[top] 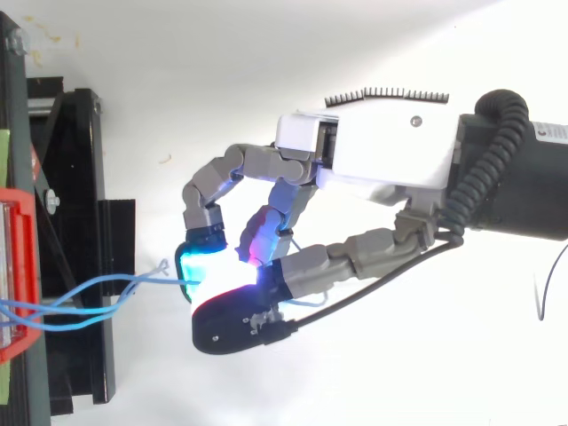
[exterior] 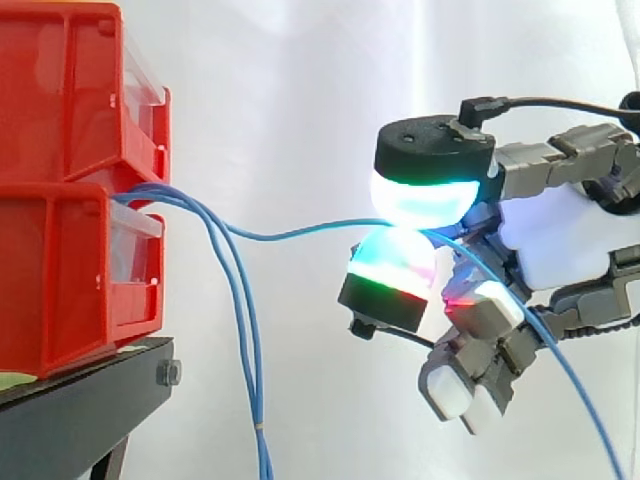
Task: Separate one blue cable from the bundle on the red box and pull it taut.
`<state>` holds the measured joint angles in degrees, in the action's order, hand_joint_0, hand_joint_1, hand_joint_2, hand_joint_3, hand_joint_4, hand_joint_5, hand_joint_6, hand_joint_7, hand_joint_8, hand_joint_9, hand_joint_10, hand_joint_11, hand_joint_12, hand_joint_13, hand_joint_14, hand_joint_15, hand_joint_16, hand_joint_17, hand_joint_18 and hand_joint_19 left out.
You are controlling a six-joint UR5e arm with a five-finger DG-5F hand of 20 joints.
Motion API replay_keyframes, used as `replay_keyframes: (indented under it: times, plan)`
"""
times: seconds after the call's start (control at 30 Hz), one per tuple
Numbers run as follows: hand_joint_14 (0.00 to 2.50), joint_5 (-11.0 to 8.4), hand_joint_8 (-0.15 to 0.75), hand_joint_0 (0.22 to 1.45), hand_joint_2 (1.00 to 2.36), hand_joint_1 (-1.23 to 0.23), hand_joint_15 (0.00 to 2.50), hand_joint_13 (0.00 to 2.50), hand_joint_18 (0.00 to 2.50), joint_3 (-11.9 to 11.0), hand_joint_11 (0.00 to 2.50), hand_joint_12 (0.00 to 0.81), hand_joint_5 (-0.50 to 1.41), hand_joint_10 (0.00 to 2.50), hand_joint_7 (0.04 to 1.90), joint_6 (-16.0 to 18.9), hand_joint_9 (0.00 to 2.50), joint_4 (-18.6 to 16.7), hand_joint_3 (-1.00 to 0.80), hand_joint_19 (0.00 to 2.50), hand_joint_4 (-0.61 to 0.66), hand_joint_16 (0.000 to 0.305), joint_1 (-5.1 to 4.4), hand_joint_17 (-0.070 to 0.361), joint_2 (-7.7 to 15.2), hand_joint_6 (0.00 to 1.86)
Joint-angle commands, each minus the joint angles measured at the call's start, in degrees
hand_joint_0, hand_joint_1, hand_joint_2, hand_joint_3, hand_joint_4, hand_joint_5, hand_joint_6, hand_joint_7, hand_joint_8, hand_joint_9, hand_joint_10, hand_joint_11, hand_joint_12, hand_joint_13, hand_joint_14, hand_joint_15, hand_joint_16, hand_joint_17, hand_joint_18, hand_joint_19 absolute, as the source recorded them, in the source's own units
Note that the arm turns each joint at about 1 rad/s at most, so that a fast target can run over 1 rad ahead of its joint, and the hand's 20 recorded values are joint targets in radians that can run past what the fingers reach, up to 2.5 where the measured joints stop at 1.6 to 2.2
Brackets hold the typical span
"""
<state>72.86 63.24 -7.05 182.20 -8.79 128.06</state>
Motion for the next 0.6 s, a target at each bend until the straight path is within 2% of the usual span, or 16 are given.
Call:
replay_keyframes:
  times: [0.0, 0.2, 0.57]
  plan:
    - [0.01, 0.0, 0.427, 0.53, 1.27, -0.83, 0.46, 1.03, 0.91, 0.04, 0.72, 0.437, -0.11, 0.01, 1.08, -0.07, 1.32, 0.0, -0.03, 0.28, -0.03, 0.05, 0.0, 0.112, 0.0, 0.91]
    - [0.01, 0.0, 0.432, 0.53, 1.31, -0.83, 0.5, 1.08, 1.06, 0.04, 0.74, 0.43, -0.1, 0.01, 1.1, 0.02, 1.35, 0.0, -0.04, 0.39, -0.04, 0.052, 0.0, 0.116, 0.08, 0.91]
    - [0.02, 0.0, 0.437, 0.53, 1.29, -0.83, 0.52, 1.1, 1.07, 0.04, 0.78, 0.435, -0.1, 0.01, 1.12, 0.02, 1.36, 0.0, -0.03, 0.4, -0.04, 0.053, 0.0, 0.12, 0.0, 0.9]
